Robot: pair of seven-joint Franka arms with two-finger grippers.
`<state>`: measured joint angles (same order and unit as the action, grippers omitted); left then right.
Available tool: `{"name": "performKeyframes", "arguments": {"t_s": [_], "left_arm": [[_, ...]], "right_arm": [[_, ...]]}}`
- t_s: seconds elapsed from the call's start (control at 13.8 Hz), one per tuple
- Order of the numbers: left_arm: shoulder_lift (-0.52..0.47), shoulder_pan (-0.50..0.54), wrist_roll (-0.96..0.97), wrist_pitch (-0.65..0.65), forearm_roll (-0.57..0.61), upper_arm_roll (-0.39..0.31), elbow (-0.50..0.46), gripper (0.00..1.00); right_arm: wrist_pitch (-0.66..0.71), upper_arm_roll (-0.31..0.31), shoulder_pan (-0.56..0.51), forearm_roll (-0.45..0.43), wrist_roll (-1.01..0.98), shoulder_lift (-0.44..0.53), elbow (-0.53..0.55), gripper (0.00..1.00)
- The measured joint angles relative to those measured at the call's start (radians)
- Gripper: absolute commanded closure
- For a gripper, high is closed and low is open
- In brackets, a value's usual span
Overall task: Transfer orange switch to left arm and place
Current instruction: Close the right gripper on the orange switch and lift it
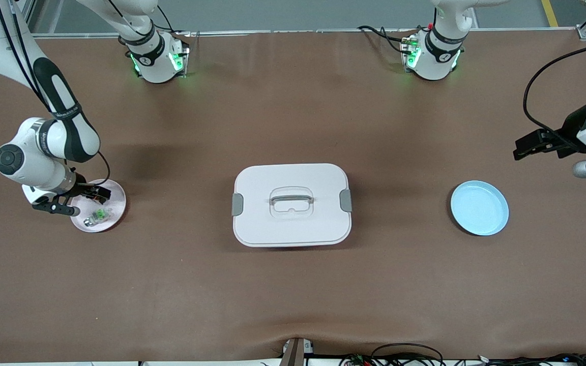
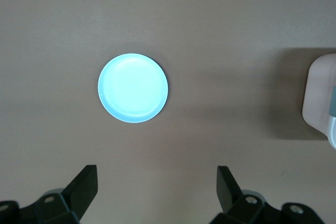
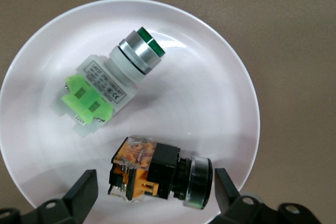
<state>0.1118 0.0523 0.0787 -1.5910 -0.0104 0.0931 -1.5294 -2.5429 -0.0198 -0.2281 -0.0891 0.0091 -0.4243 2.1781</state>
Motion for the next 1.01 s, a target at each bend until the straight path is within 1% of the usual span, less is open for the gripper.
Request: {"name": "performKeyframes", "arguments": {"t_s": [0.07, 0.29, 0.36, 0.43, 0.72, 0.87, 1.01], "left_arm": [[0.008, 0.000, 0.000, -0.006, 0.000, 0.000, 0.000, 0.00], [0.025, 0.000, 0.000, -0.021, 0.000, 0.000, 0.000, 0.00], [0.027, 0.000, 0.000, -0.022, 0.000, 0.000, 0.000, 0.00], [0.027, 0.000, 0.000, -0.023, 0.000, 0.000, 0.001, 0.00], [0.027, 0.000, 0.000, -0.026, 0.000, 0.000, 0.003, 0.00], [0.027, 0.000, 0.000, -0.028, 0.000, 0.000, 0.004, 0.00], [0.027, 0.000, 0.000, -0.031, 0.000, 0.000, 0.004, 0.00]], "right_arm": [[0.000, 0.000, 0.000, 0.000, 0.000, 0.000, 0.000, 0.26], [0.005, 0.000, 0.000, 0.000, 0.000, 0.001, 0.000, 0.63], [0.007, 0.000, 0.000, 0.000, 0.000, 0.002, 0.000, 0.71], [0.007, 0.000, 0.000, 0.000, 0.000, 0.002, 0.000, 0.72], [0.042, 0.000, 0.000, 0.000, -0.001, 0.004, -0.004, 0.72], [0.086, 0.000, 0.000, 0.000, -0.004, 0.012, -0.012, 0.72], [0.173, 0.000, 0.000, 0.000, -0.014, 0.037, -0.032, 0.72]]}}
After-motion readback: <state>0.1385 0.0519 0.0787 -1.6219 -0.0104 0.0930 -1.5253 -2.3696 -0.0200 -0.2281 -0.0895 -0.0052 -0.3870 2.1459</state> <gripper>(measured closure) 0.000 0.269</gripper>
